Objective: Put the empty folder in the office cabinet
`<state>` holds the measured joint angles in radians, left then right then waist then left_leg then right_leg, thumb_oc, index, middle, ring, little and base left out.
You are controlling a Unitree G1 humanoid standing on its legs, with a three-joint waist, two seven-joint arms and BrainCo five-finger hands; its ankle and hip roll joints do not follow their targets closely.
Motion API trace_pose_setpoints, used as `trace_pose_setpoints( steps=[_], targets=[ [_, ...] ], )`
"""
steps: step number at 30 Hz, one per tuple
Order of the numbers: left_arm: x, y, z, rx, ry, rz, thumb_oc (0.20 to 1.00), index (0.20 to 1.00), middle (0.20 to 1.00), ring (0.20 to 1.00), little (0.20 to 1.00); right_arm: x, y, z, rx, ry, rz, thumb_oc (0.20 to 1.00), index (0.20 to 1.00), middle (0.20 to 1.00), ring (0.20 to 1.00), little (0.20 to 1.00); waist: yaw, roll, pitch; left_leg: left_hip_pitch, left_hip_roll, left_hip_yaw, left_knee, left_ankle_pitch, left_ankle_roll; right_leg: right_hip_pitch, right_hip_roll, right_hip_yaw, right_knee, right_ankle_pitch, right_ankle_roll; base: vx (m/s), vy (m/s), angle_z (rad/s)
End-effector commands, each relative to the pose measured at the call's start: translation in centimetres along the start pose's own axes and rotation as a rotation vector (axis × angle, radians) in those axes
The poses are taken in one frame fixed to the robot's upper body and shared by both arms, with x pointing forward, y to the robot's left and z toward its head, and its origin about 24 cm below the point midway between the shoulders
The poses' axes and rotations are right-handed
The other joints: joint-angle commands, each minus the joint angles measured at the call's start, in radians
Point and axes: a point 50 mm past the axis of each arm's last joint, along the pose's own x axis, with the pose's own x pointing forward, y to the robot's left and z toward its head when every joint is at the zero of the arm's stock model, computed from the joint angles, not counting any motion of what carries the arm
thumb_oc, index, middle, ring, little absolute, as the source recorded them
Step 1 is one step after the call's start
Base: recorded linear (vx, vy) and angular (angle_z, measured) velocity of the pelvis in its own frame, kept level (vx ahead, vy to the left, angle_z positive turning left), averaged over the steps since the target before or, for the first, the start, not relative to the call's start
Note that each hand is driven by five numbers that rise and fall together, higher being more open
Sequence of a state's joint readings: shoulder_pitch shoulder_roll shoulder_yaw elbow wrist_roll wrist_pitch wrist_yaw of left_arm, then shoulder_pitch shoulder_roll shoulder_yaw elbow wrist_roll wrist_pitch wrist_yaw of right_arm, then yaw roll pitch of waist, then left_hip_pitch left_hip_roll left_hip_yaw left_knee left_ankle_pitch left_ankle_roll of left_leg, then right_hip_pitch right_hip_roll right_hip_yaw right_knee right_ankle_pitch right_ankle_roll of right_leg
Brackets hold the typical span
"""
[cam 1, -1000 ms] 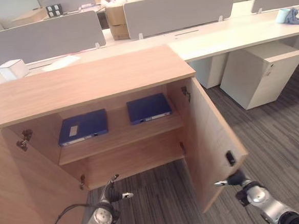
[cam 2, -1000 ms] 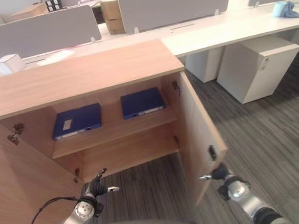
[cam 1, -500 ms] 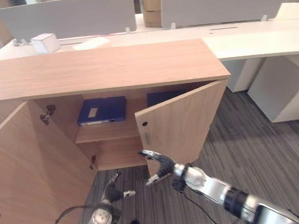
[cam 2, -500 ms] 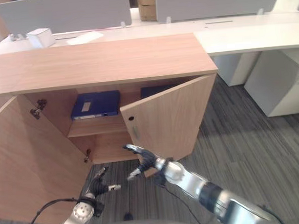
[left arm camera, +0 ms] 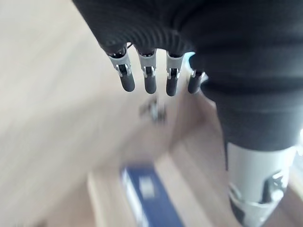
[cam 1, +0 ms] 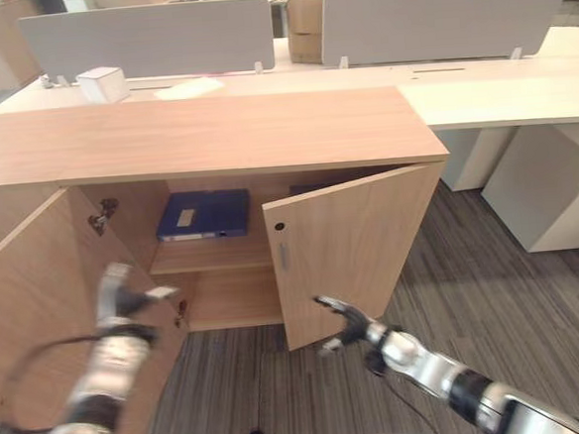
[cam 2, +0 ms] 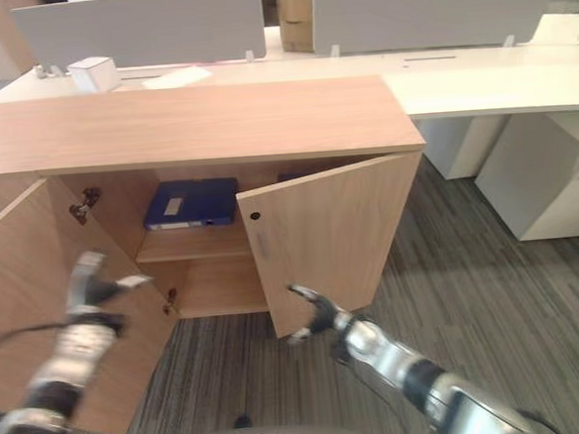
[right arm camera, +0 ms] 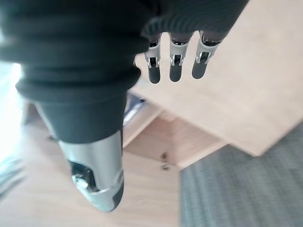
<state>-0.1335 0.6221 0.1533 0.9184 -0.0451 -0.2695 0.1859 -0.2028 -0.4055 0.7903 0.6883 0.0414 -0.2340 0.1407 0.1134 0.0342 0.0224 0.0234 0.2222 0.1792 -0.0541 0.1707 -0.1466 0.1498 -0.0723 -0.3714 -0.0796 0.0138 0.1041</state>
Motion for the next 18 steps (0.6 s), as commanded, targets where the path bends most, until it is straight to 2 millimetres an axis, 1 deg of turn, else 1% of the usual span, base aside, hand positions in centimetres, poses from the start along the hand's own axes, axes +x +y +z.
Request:
trace_pose_setpoints(
  steps=[1, 2, 3, 4, 5, 6, 8, 9, 10, 11, 12, 13, 14, 15, 16, 18],
  targets=[
    [-14.5, -2.8, -14.8, 0.057, 0.503, -0.146, 1.0, 1.0, 1.0, 1.0, 1.0, -2.4, -2.1, -3.2, 0.031, 0.08, -0.169, 1.0, 1.0, 1.0, 1.0, 1.0, 0.145, -0.029, 0.029, -0.112, 0.009, -0.013, -0.003, 0.106, -0.053, 0.028, -0.029, -0.018, -0.008, -0.06, 0.006, -0.11, 0.023, -0.04],
    [-14.6, -2.8, -14.7, 0.047, 0.497, -0.146, 1.0, 1.0, 1.0, 1.0, 1.0, -3.3, -1.9, -4.7, 0.058, 0.135, -0.195, 1.0, 1.0, 1.0, 1.0, 1.0, 0.148, -0.026, 0.031, -0.122, 0.014, -0.014, 0.009, 0.102, -0.049, 0.024, -0.036, -0.032, -0.008, -0.054, 0.009, -0.17, 0.051, 0.4],
    [-14.7, -2.3, -14.8, 0.054, 0.494, -0.129, 1.0, 1.0, 1.0, 1.0, 1.0, -4.6, -1.3, -6.9, 0.1, 0.226, -0.218, 1.0, 1.0, 1.0, 1.0, 1.0, 0.15, -0.027, 0.041, -0.119, 0.019, -0.021, 0.03, 0.086, -0.046, 0.024, -0.047, -0.044, -0.008, -0.049, 0.012, -0.25, 0.103, 1.14],
    [-13.1, -0.9, -13.8, 0.068, 0.438, -0.058, 1.0, 1.0, 1.0, 1.0, 1.0, -6.8, 0.0, -9.9, 0.165, 0.354, -0.233, 1.0, 1.0, 1.0, 1.0, 1.0, 0.138, -0.039, 0.055, -0.098, 0.031, -0.035, 0.054, 0.033, -0.035, 0.004, -0.078, -0.065, 0.001, -0.029, 0.02, -0.26, 0.122, 1.13],
    [-12.6, -0.4, -13.3, 0.087, 0.406, -0.037, 1.0, 1.0, 1.0, 1.0, 1.0, -7.7, 0.7, -11.0, 0.19, 0.408, -0.233, 1.0, 1.0, 1.0, 1.0, 1.0, 0.127, -0.042, 0.057, -0.087, 0.045, -0.036, 0.069, 0.016, -0.033, -0.008, -0.095, -0.078, 0.004, -0.018, 0.024, -0.2, 0.094, 0.7],
    [-12.6, -0.4, -13.3, 0.087, 0.406, -0.037, 1.0, 1.0, 1.0, 1.0, 1.0, -7.7, 0.7, -11.0, 0.19, 0.408, -0.233, 1.0, 1.0, 1.0, 1.0, 1.0, 0.127, -0.042, 0.057, -0.087, 0.045, -0.036, 0.069, 0.016, -0.033, -0.008, -0.095, -0.078, 0.004, -0.018, 0.024, -0.14, 0.082, 0.46],
    [-12.1, -0.1, -12.9, 0.105, 0.384, -0.013, 1.0, 1.0, 1.0, 1.0, 1.0, -9.5, 1.7, -12.9, 0.229, 0.505, -0.23, 1.0, 1.0, 1.0, 1.0, 1.0, 0.102, -0.043, 0.054, -0.065, 0.079, -0.035, 0.092, -0.004, -0.042, -0.035, -0.117, -0.099, 0.008, 0.001, 0.033, -0.16, 0.123, 0.83],
    [-12.0, -0.3, -12.8, 0.104, 0.379, -0.014, 1.0, 1.0, 1.0, 1.0, 1.0, -10.2, 2.3, -13.6, 0.244, 0.547, -0.229, 1.0, 1.0, 1.0, 1.0, 1.0, 0.094, -0.039, 0.053, -0.048, 0.09, -0.038, 0.098, -0.01, -0.048, -0.046, -0.128, -0.106, 0.011, 0.009, 0.036, -0.15, 0.168, 0.93],
    [-12.4, -1.0, -12.9, 0.106, 0.385, -0.037, 1.0, 1.0, 1.0, 1.0, 1.0, -10.9, 2.6, -14.3, 0.254, 0.591, -0.228, 1.0, 1.0, 1.0, 1.0, 1.0, 0.088, -0.033, 0.048, -0.028, 0.098, -0.038, 0.092, -0.021, -0.057, -0.055, -0.137, -0.116, 0.012, 0.012, 0.042, -0.09, 0.186, 0.59],
    [-12.9, -1.4, -13.0, 0.102, 0.39, -0.046, 1.0, 1.0, 1.0, 1.0, 1.0, -11.5, 3.5, -15.0, 0.281, 0.633, -0.224, 1.0, 1.0, 1.0, 1.0, 1.0, 0.076, -0.025, 0.041, -0.001, 0.101, -0.029, 0.071, -0.04, -0.062, -0.056, -0.141, -0.122, 0.016, 0.014, 0.046, -0.06, 0.195, 0.38],
    [-12.9, -1.6, -13.0, 0.093, 0.393, -0.04, 1.0, 1.0, 1.0, 1.0, 1.0, -11.9, 3.9, -15.3, 0.315, 0.659, -0.236, 1.0, 1.0, 1.0, 1.0, 1.0, 0.072, -0.02, 0.035, 0.013, 0.097, -0.015, 0.044, -0.046, -0.064, -0.063, -0.149, -0.131, 0.02, 0.02, 0.048, -0.01, 0.24, 0.37],
    [-13.5, -1.7, -13.2, 0.089, 0.406, -0.034, 1.0, 1.0, 1.0, 1.0, 1.0, -12.4, 4.4, -15.7, 0.37, 0.679, -0.27, 1.0, 1.0, 1.0, 1.0, 1.0, 0.074, -0.021, 0.026, 0.015, 0.085, -0.001, 0.003, -0.052, -0.063, -0.064, -0.162, -0.145, 0.023, 0.031, 0.053, -0.01, 0.173, 0.59],
    [-13.5, -1.7, -13.2, 0.089, 0.406, -0.034, 1.0, 1.0, 1.0, 1.0, 1.0, -12.4, 4.4, -15.7, 0.37, 0.679, -0.269, 1.0, 1.0, 1.0, 1.0, 1.0, 0.074, -0.021, 0.026, 0.016, 0.084, -0.002, 0.001, -0.051, -0.062, -0.064, -0.163, -0.146, 0.022, 0.032, 0.054, -0.01, 0.177, 0.76],
    [-13.6, -1.4, -13.3, 0.088, 0.412, -0.018, 1.0, 1.0, 1.0, 1.0, 1.0, -12.8, 4.8, -16.0, 0.407, 0.694, -0.29, 1.0, 1.0, 1.0, 1.0, 1.0, 0.076, -0.024, 0.028, 0.012, 0.079, 0.002, -0.01, -0.053, -0.062, -0.064, -0.174, -0.16, 0.025, 0.04, 0.055, -0.03, 0.169, 0.65],
    [-13.8, -0.5, -13.8, 0.105, 0.434, 0.004, 1.0, 1.0, 1.0, 1.0, 1.0, -13.3, 5.4, -16.3, 0.456, 0.717, -0.319, 1.0, 1.0, 1.0, 1.0, 1.0, 0.083, -0.032, 0.029, 0.003, 0.068, -0.007, -0.013, -0.064, -0.057, -0.058, -0.186, -0.176, 0.024, 0.048, 0.059, -0.03, 0.222, 0.47],
    [-13.3, 1.2, -13.9, 0.135, 0.442, 0.055, 1.0, 1.0, 1.0, 1.0, 1.0, -13.0, 5.4, -16.2, 0.479, 0.705, -0.333, 1.0, 1.0, 1.0, 1.0, 1.0, 0.09, -0.056, 0.033, -0.003, 0.056, -0.014, -0.009, -0.074, -0.052, -0.051, -0.199, -0.182, 0.023, 0.062, 0.069, -0.01, 0.149, 0.34]
  ],
)
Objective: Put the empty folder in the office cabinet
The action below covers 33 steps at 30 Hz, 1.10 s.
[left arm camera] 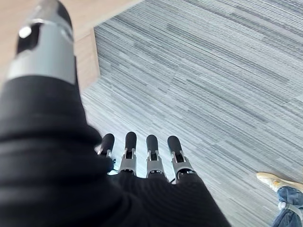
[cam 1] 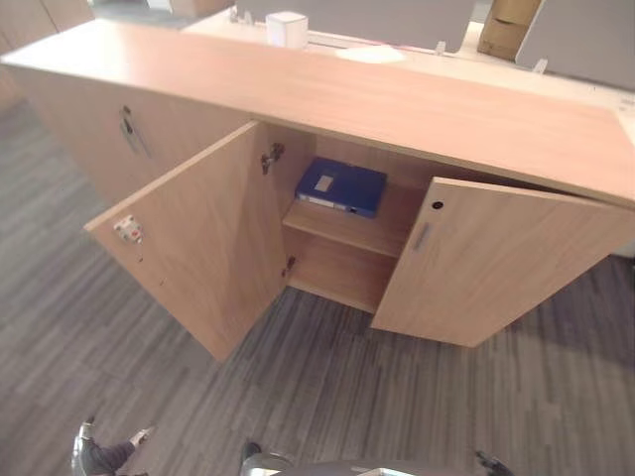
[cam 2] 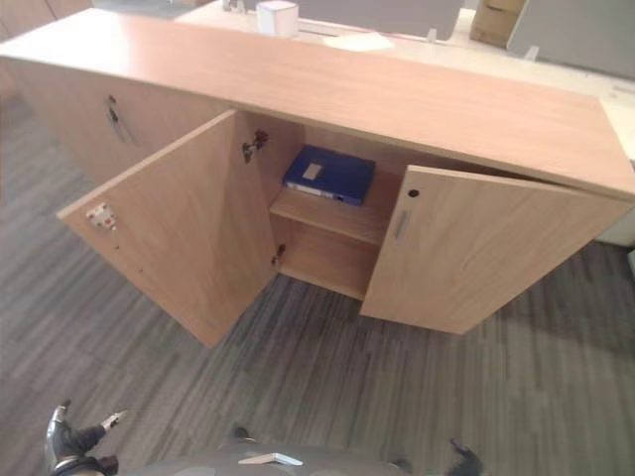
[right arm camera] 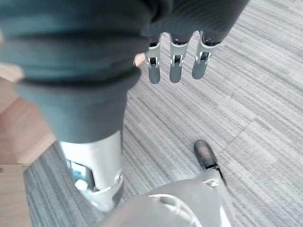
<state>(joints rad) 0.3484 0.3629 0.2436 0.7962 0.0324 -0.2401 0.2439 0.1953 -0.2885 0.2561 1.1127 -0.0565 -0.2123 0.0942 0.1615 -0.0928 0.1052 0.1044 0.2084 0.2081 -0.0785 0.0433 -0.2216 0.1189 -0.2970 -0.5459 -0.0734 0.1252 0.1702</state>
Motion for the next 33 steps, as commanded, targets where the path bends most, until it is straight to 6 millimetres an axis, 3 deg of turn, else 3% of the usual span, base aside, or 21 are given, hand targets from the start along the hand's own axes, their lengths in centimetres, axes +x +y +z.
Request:
trace_pose_setpoints(
  steps=[1, 7, 8, 10, 11, 16, 18, 21, 26, 33],
  targets=[
    [0.4, 4.5, -0.8, 0.075, 0.027, 0.15, 1.0, 1.0, 1.0, 1.0, 1.0, -0.4, -4.4, 0.4, -0.02, 0.001, -0.128, 1.0, 1.0, 1.0, 1.0, 1.0, 0.047, 0.059, -0.046, -0.086, 0.062, -0.044, 0.017, 0.048, 0.028, -0.022, 0.018, -0.005, 0.019, -0.044, 0.007, -0.01, 0.099, 0.31],
    [1.0, 7.2, -0.7, 0.097, 0.05, 0.248, 1.0, 1.0, 1.0, 1.0, 1.0, -0.1, -3.9, 1.4, 0.025, -0.04, -0.135, 1.0, 1.0, 1.0, 1.0, 1.0, 0.048, 0.004, -0.03, -0.091, 0.025, -0.036, 0.02, 0.018, 0.049, -0.047, -0.01, 0.018, 0.02, -0.01, 0.029, -0.03, 0.101, 0.05],
    [1.4, 8.6, -0.3, 0.112, 0.049, 0.287, 1.0, 1.0, 1.0, 1.0, 1.0, 0.0, -3.5, 1.2, 0.047, -0.036, -0.132, 1.0, 1.0, 1.0, 1.0, 1.0, 0.04, -0.026, -0.022, -0.082, 0.001, -0.024, 0.016, 0.003, 0.065, -0.06, -0.024, 0.037, 0.02, 0.013, 0.042, -0.02, 0.089, -0.02],
    [1.4, 8.6, -0.3, 0.113, 0.049, 0.287, 1.0, 1.0, 1.0, 1.0, 1.0, 0.0, -3.5, 1.2, 0.047, -0.036, -0.131, 1.0, 1.0, 1.0, 1.0, 1.0, 0.041, -0.027, -0.022, -0.082, 0.0, -0.023, 0.015, 0.003, 0.065, -0.06, -0.024, 0.038, 0.02, 0.014, 0.043, -0.02, 0.074, -0.1],
    [1.9, 9.7, 0.6, 0.123, 0.024, 0.315, 1.0, 1.0, 1.0, 1.0, 1.0, 0.0, -3.2, 1.1, 0.055, -0.037, -0.129, 1.0, 1.0, 1.0, 1.0, 1.0, 0.031, -0.046, -0.018, -0.075, -0.012, -0.014, 0.012, -0.006, 0.071, -0.068, -0.029, 0.05, 0.021, 0.026, 0.05, -0.02, 0.059, -0.25],
    [2.7, 11.4, 2.0, 0.158, 0.004, 0.349, 1.0, 1.0, 1.0, 1.0, 1.0, 0.0, -2.7, 1.1, 0.073, -0.041, -0.122, 1.0, 1.0, 1.0, 1.0, 1.0, 0.011, -0.081, -0.004, -0.055, -0.034, 0.01, 0.01, -0.025, 0.089, -0.086, -0.039, 0.088, 0.021, 0.05, 0.063, -0.02, 0.076, -0.22],
    [3.1, 12.8, 2.9, 0.179, -0.003, 0.373, 1.0, 1.0, 1.0, 1.0, 1.0, 0.1, -2.4, 1.3, 0.076, -0.056, -0.117, 1.0, 1.0, 1.0, 1.0, 1.0, -0.018, -0.109, 0.004, -0.04, -0.049, 0.033, 0.007, -0.033, 0.1, -0.11, -0.046, 0.119, 0.024, 0.077, 0.072, -0.03, 0.1, -0.38],
    [3.3, 14.2, 3.6, 0.185, -0.01, 0.407, 1.0, 1.0, 1.0, 1.0, 1.0, 0.1, -2.0, 1.4, 0.08, -0.061, -0.106, 1.0, 1.0, 1.0, 1.0, 1.0, -0.027, -0.123, 0.012, -0.025, -0.053, 0.051, 0.006, -0.045, 0.103, -0.116, -0.044, 0.142, 0.025, 0.089, 0.076, 0.0, 0.054, -0.32],
    [4.0, 17.9, 6.9, 0.217, -0.06, 0.509, 1.0, 1.0, 1.0, 1.0, 1.0, 0.1, -1.3, 1.2, 0.083, -0.065, -0.095, 1.0, 1.0, 1.0, 1.0, 1.0, -0.068, -0.171, 0.029, 0.006, -0.076, 0.096, 0.001, -0.062, 0.117, -0.15, -0.061, 0.188, 0.034, 0.149, 0.092, -0.02, 0.064, -0.29],
    [4.5, 19.6, 9.5, 0.245, -0.096, 0.534, 1.0, 1.0, 1.0, 1.0, 1.0, 0.1, -0.7, 1.7, 0.09, -0.094, -0.077, 1.0, 1.0, 1.0, 1.0, 1.0, -0.108, -0.215, 0.036, 0.029, -0.086, 0.123, 0.002, -0.081, 0.122, -0.162, -0.064, 0.217, 0.039, 0.177, 0.092, 0.0, 0.023, -0.15]
  ],
)
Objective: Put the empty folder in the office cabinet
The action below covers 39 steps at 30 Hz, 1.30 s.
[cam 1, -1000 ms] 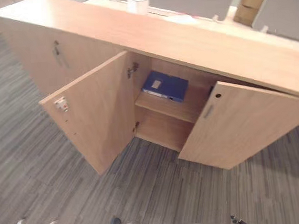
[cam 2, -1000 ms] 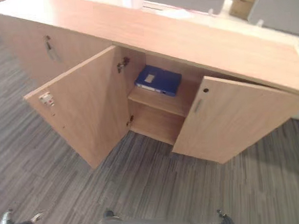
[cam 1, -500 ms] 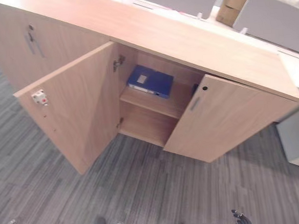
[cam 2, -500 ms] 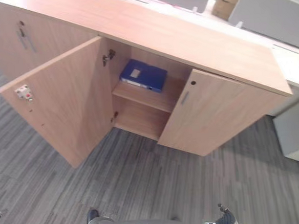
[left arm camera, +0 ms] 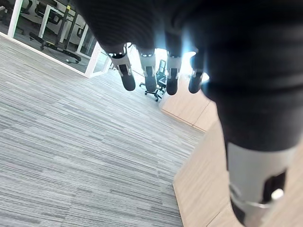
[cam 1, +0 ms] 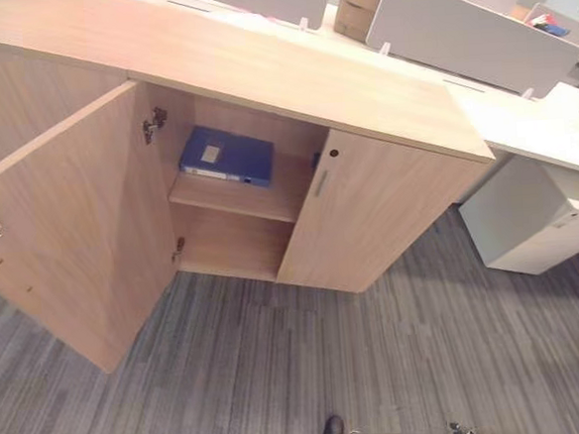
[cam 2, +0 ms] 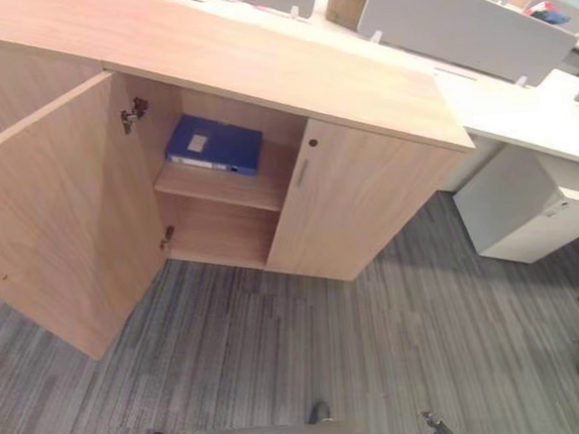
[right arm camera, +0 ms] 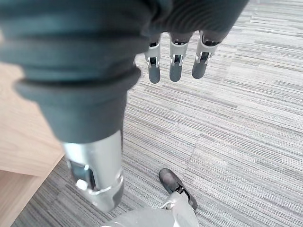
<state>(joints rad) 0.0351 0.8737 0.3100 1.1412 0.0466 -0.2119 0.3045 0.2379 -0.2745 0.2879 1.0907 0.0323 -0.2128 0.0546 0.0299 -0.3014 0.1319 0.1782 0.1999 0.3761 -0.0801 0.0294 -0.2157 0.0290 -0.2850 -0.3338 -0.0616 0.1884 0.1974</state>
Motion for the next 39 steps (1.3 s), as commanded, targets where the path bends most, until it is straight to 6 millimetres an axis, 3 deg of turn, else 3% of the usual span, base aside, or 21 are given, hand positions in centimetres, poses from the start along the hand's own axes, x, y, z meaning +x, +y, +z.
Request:
trace_pose_setpoints(
  steps=[1, 11, 21, 24, 26, 28, 30, 31, 32, 36, 39],
  targets=[
    [0.8, 3.6, 0.0, 0.074, -0.018, 0.082, 1.0, 1.0, 1.0, 1.0, 1.0, 0.5, -1.6, 3.0, 0.014, -0.117, -0.054, 1.0, 1.0, 1.0, 1.0, 1.0, 0.012, -0.02, 0.013, -0.041, -0.078, -0.033, 0.002, -0.07, 0.117, -0.078, -0.077, 0.012, 0.03, 0.128, 0.064, -0.01, 0.007, -0.11],
    [2.4, 6.1, 3.2, 0.112, -0.074, 0.09, 1.0, 1.0, 1.0, 1.0, 1.0, 0.2, -1.3, 2.6, -0.007, -0.122, -0.02, 1.0, 1.0, 1.0, 1.0, 1.0, -0.039, -0.091, 0.024, -0.001, -0.061, 0.017, -0.001, -0.086, 0.111, -0.087, -0.052, 0.041, 0.035, 0.142, 0.064, 0.02, -0.027, -0.1],
    [3.0, 5.8, 6.2, 0.095, -0.16, 0.047, 1.0, 1.0, 1.0, 1.0, 1.0, 0.0, -1.5, 2.2, -0.013, -0.115, -0.006, 1.0, 1.0, 1.0, 1.0, 1.0, -0.064, -0.112, 0.024, 0.016, -0.032, 0.055, -0.003, -0.086, 0.099, -0.098, -0.014, 0.064, 0.024, 0.134, 0.064, 0.03, -0.037, -0.12],
    [2.3, 2.2, 6.4, 0.069, -0.191, -0.074, 1.0, 1.0, 1.0, 1.0, 1.0, -0.1, -1.6, 2.1, -0.02, -0.111, -0.003, 1.0, 1.0, 1.0, 1.0, 1.0, -0.073, -0.102, 0.015, 0.032, -0.027, 0.077, -0.005, -0.088, 0.095, -0.096, -0.002, 0.087, 0.013, 0.115, 0.064, 0.05, -0.006, -0.1],
    [2.0, 1.1, 6.3, 0.069, -0.194, -0.112, 1.0, 1.0, 1.0, 1.0, 1.0, -0.1, -1.6, 2.0, -0.022, -0.106, -0.002, 1.0, 1.0, 1.0, 1.0, 1.0, -0.076, -0.096, 0.013, 0.037, -0.028, 0.08, -0.005, -0.09, 0.095, -0.095, -0.001, 0.091, 0.012, 0.111, 0.064, 0.03, 0.0, -0.14],
    [1.1, -1.6, 6.1, 0.077, -0.214, -0.201, 1.0, 1.0, 1.0, 1.0, 1.0, -0.2, -2.0, 2.1, -0.021, -0.106, -0.012, 1.0, 1.0, 1.0, 1.0, 1.0, -0.086, -0.08, 0.006, 0.044, -0.03, 0.084, -0.007, -0.091, 0.094, -0.095, 0.0, 0.097, 0.01, 0.105, 0.064, 0.04, 0.004, -0.15],
    [-0.3, -4.7, 5.5, 0.08, -0.231, -0.316, 1.0, 1.0, 1.0, 1.0, 1.0, -0.2, -2.6, 2.3, -0.013, -0.113, -0.034, 1.0, 1.0, 1.0, 1.0, 1.0, -0.096, -0.056, 0.001, 0.049, -0.032, 0.085, -0.007, -0.094, 0.094, -0.095, 0.001, 0.102, 0.005, 0.097, 0.064, 0.05, 0.027, -0.08],
    [-2.1, -7.7, 4.3, 0.066, -0.217, -0.423, 1.0, 1.0, 1.0, 1.0, 1.0, -0.1, -3.1, 2.5, -0.007, -0.117, -0.057, 1.0, 1.0, 1.0, 1.0, 1.0, -0.105, -0.026, -0.006, 0.053, -0.034, 0.088, -0.007, -0.094, 0.095, -0.094, 0.002, 0.107, 0.001, 0.086, 0.062, 0.05, 0.044, -0.11],
    [-3.1, -9.0, 3.6, 0.053, -0.201, -0.471, 1.0, 1.0, 1.0, 1.0, 1.0, -0.2, -3.4, 2.5, -0.002, -0.115, -0.069, 1.0, 1.0, 1.0, 1.0, 1.0, -0.109, -0.012, -0.011, 0.055, -0.034, 0.089, -0.007, -0.095, 0.096, -0.094, 0.003, 0.112, 0.0, 0.081, 0.061, 0.06, 0.044, -0.17],
    [-6.3, -13.4, 2.1, 0.021, -0.152, -0.624, 1.0, 1.0, 1.0, 1.0, 1.0, -0.3, -4.3, 2.2, 0.003, -0.098, -0.101, 1.0, 1.0, 1.0, 1.0, 1.0, -0.127, 0.044, -0.037, 0.057, -0.033, 0.091, -0.007, -0.093, 0.093, -0.095, 0.009, 0.119, -0.006, 0.063, 0.052, 0.06, 0.003, -0.23],
    [-7.2, -14.8, 2.1, -0.013, -0.129, -0.655, 1.0, 1.0, 1.0, 1.0, 1.0, -0.4, -4.6, 1.8, 0.004, -0.079, -0.119, 1.0, 1.0, 1.0, 1.0, 1.0, -0.135, 0.068, -0.047, 0.052, -0.031, 0.088, -0.007, -0.089, 0.09, -0.094, 0.012, 0.12, -0.009, 0.053, 0.048, 0.05, -0.026, -0.07]
  ],
)
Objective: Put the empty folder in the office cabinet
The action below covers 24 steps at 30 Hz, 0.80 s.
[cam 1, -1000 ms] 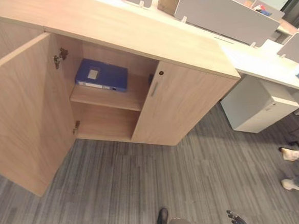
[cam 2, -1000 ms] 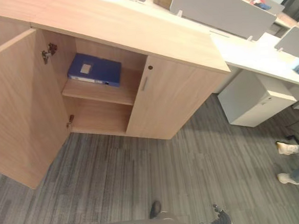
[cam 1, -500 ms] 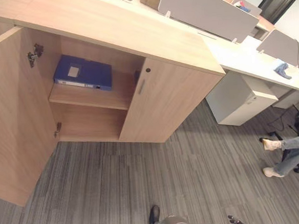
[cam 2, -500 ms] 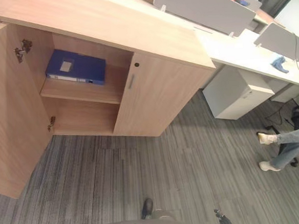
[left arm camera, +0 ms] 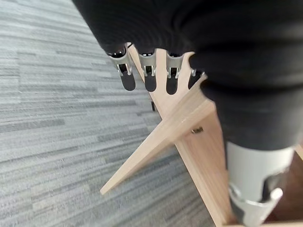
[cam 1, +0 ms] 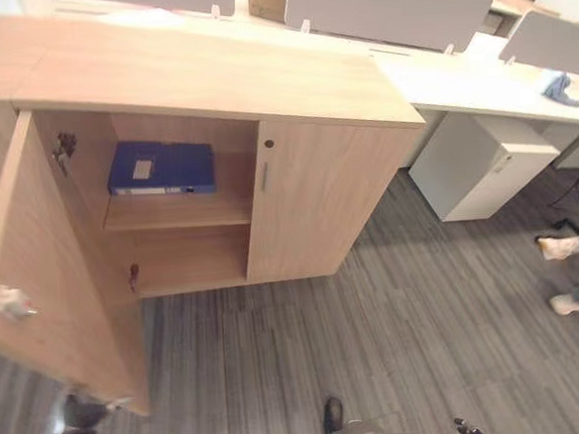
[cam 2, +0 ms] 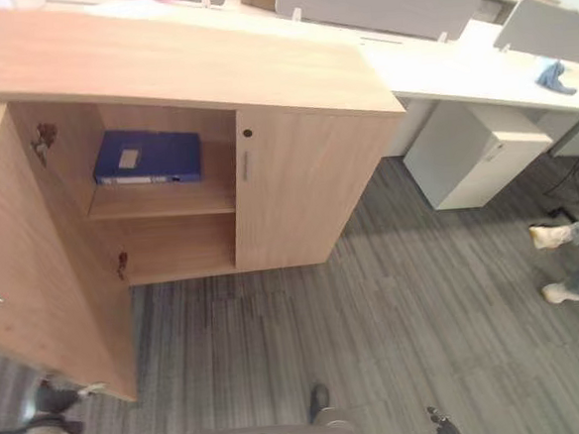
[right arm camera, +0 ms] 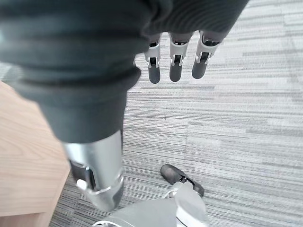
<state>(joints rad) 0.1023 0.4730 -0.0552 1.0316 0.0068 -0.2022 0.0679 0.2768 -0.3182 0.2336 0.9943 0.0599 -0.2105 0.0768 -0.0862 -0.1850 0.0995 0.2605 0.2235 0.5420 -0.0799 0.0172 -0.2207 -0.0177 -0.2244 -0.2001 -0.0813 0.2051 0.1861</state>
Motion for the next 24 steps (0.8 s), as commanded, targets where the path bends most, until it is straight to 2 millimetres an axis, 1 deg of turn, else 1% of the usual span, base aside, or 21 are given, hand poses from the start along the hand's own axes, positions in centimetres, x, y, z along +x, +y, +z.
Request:
trace_pose_setpoints(
  steps=[1, 4, 6, 7, 8, 9, 10, 12, 13, 14, 16, 17, 18, 19, 21, 24],
  targets=[
    [1.4, 3.6, 4.1, -0.007, -0.129, 0.095, 1.0, 1.0, 1.0, 1.0, 1.0, 0.3, -3.2, 1.4, -0.034, -0.025, -0.1, 1.0, 1.0, 1.0, 1.0, 1.0, -0.028, -0.023, -0.023, -0.035, -0.049, -0.082, -0.007, -0.071, 0.091, -0.047, -0.043, -0.013, 0.009, 0.025, 0.054, 0.09, -0.052, -0.07],
    [1.5, 2.7, 4.4, -0.037, -0.137, 0.079, 1.0, 1.0, 1.0, 1.0, 1.0, 0.3, -3.9, 1.5, -0.032, -0.026, -0.129, 1.0, 1.0, 1.0, 1.0, 1.0, -0.042, 0.01, -0.038, -0.044, -0.039, -0.081, -0.007, -0.061, 0.085, -0.051, -0.033, -0.009, 0.007, 0.013, 0.048, 0.07, -0.037, -0.05],
    [1.7, 2.9, 5.2, -0.056, -0.161, 0.091, 1.0, 1.0, 1.0, 1.0, 1.0, 0.1, -4.5, 1.7, -0.035, -0.033, -0.147, 1.0, 1.0, 1.0, 1.0, 1.0, -0.055, 0.033, -0.045, -0.052, -0.029, -0.076, -0.007, -0.051, 0.077, -0.057, -0.024, -0.002, 0.007, 0.005, 0.043, 0.04, -0.03, -0.1],
    [1.7, 2.9, 5.2, -0.056, -0.161, 0.091, 1.0, 1.0, 1.0, 1.0, 1.0, 0.1, -4.5, 1.7, -0.035, -0.033, -0.147, 1.0, 1.0, 1.0, 1.0, 1.0, -0.055, 0.033, -0.045, -0.052, -0.029, -0.076, -0.007, -0.051, 0.077, -0.057, -0.024, -0.002, 0.007, 0.005, 0.043, 0.02, -0.023, -0.17],
    [1.8, 3.1, 5.6, -0.058, -0.169, 0.096, 1.0, 1.0, 1.0, 1.0, 1.0, 0.1, -4.7, 1.7, -0.037, -0.035, -0.152, 1.0, 1.0, 1.0, 1.0, 1.0, -0.059, 0.04, -0.049, -0.058, -0.026, -0.075, -0.007, -0.047, 0.075, -0.062, -0.02, 0.0, 0.006, 0.003, 0.042, 0.03, -0.021, -0.23],
    [1.9, 3.5, 6.1, -0.061, -0.182, 0.109, 1.0, 1.0, 1.0, 1.0, 1.0, 0.0, -5.1, 1.7, -0.043, -0.038, -0.16, 1.0, 1.0, 1.0, 1.0, 1.0, -0.066, 0.048, -0.054, -0.061, -0.022, -0.073, -0.007, -0.044, 0.071, -0.065, -0.016, 0.002, 0.006, 0.0, 0.04, 0.06, -0.031, -0.24],
    [2.1, 4.9, 7.3, -0.077, -0.206, 0.154, 1.0, 1.0, 1.0, 1.0, 1.0, -0.3, -5.7, 1.5, -0.055, -0.033, -0.177, 1.0, 1.0, 1.0, 1.0, 1.0, -0.078, 0.064, -0.059, -0.069, -0.014, -0.072, -0.007, -0.037, 0.064, -0.069, -0.01, 0.001, 0.005, -0.005, 0.038, 0.06, -0.021, -0.13],
    [2.3, 6.6, 8.5, -0.093, -0.226, 0.207, 1.0, 1.0, 1.0, 1.0, 1.0, -0.5, -6.3, 1.5, -0.07, -0.032, -0.19, 1.0, 1.0, 1.0, 1.0, 1.0, -0.088, 0.076, -0.067, -0.077, -0.01, -0.072, -0.007, -0.032, 0.058, -0.073, -0.006, -0.002, 0.003, -0.007, 0.037, 0.02, -0.01, -0.01],
    [2.3, 6.6, 8.5, -0.093, -0.226, 0.207, 1.0, 1.0, 1.0, 1.0, 1.0, -0.5, -6.3, 1.5, -0.07, -0.032, -0.19, 1.0, 1.0, 1.0, 1.0, 1.0, -0.088, 0.076, -0.067, -0.077, -0.01, -0.072, -0.007, -0.032, 0.058, -0.073, -0.006, -0.002, 0.003, -0.007, 0.037, 0.0, 0.0, 0.0],
    [2.3, 7.7, 9.0, -0.101, -0.231, 0.239, 1.0, 1.0, 1.0, 1.0, 1.0, -0.6, -6.5, 1.6, -0.08, -0.034, -0.193, 1.0, 1.0, 1.0, 1.0, 1.0, -0.092, 0.081, -0.071, -0.08, -0.008, -0.071, -0.007, -0.03, 0.055, -0.074, -0.004, -0.003, 0.002, -0.008, 0.036, 0.0, 0.0, 0.0],
    [2.3, 7.7, 9.0, -0.101, -0.231, 0.239, 1.0, 1.0, 1.0, 1.0, 1.0, -0.6, -6.5, 1.6, -0.08, -0.034, -0.193, 1.0, 1.0, 1.0, 1.0, 1.0, -0.092, 0.081, -0.071, -0.08, -0.008, -0.071, -0.007, -0.03, 0.055, -0.074, -0.004, -0.003, 0.002, -0.008, 0.036, 0.02, -0.012, -0.01],
    [2.3, 10.4, 10.6, -0.149, -0.252, 0.32, 1.0, 1.0, 1.0, 1.0, 1.0, -0.8, -7.0, 1.7, -0.103, -0.045, -0.201, 1.0, 1.0, 1.0, 1.0, 1.0, -0.1, 0.091, -0.079, -0.087, -0.003, -0.075, -0.007, -0.025, 0.048, -0.073, -0.002, -0.009, 0.001, -0.012, 0.035, 0.05, -0.029, -0.03],
    [2.2, 11.9, 11.0, -0.227, -0.242, 0.373, 1.0, 1.0, 1.0, 1.0, 1.0, -0.9, -7.1, 1.5, -0.107, -0.038, -0.208, 1.0, 1.0, 1.0, 1.0, 1.0, -0.102, 0.1, -0.083, -0.091, -0.002, -0.081, -0.007, -0.021, 0.045, -0.069, -0.001, -0.015, 0.0, -0.016, 0.034, 0.06, -0.03, -0.02],
    [2.1, 12.5, 11.1, -0.266, -0.245, 0.394, 1.0, 1.0, 1.0, 1.0, 1.0, -1.0, -7.3, 1.5, -0.111, -0.04, -0.212, 1.0, 1.0, 1.0, 1.0, 1.0, -0.103, 0.103, -0.084, -0.093, -0.002, -0.085, -0.007, -0.021, 0.044, -0.067, -0.002, -0.02, 0.001, -0.018, 0.033, 0.04, -0.005, 0.01],
    [2.0, 13.4, 11.7, -0.279, -0.259, 0.41, 1.0, 1.0, 1.0, 1.0, 1.0, -1.1, -7.6, 1.5, -0.115, -0.044, -0.225, 1.0, 1.0, 1.0, 1.0, 1.0, -0.104, 0.109, -0.087, -0.096, -0.002, -0.093, -0.007, -0.02, 0.044, -0.06, -0.004, -0.027, 0.002, -0.024, 0.032, 0.0, 0.0, 0.0],
    [1.9, 13.6, 12.2, -0.25, -0.272, 0.403, 1.0, 1.0, 1.0, 1.0, 1.0, -1.3, -7.7, 1.2, -0.116, -0.034, -0.233, 1.0, 1.0, 1.0, 1.0, 1.0, -0.103, 0.118, -0.089, -0.1, -0.003, -0.113, -0.007, -0.02, 0.045, -0.046, -0.006, -0.035, 0.008, -0.037, 0.027, 0.0, -0.003, 0.03]
  ],
)
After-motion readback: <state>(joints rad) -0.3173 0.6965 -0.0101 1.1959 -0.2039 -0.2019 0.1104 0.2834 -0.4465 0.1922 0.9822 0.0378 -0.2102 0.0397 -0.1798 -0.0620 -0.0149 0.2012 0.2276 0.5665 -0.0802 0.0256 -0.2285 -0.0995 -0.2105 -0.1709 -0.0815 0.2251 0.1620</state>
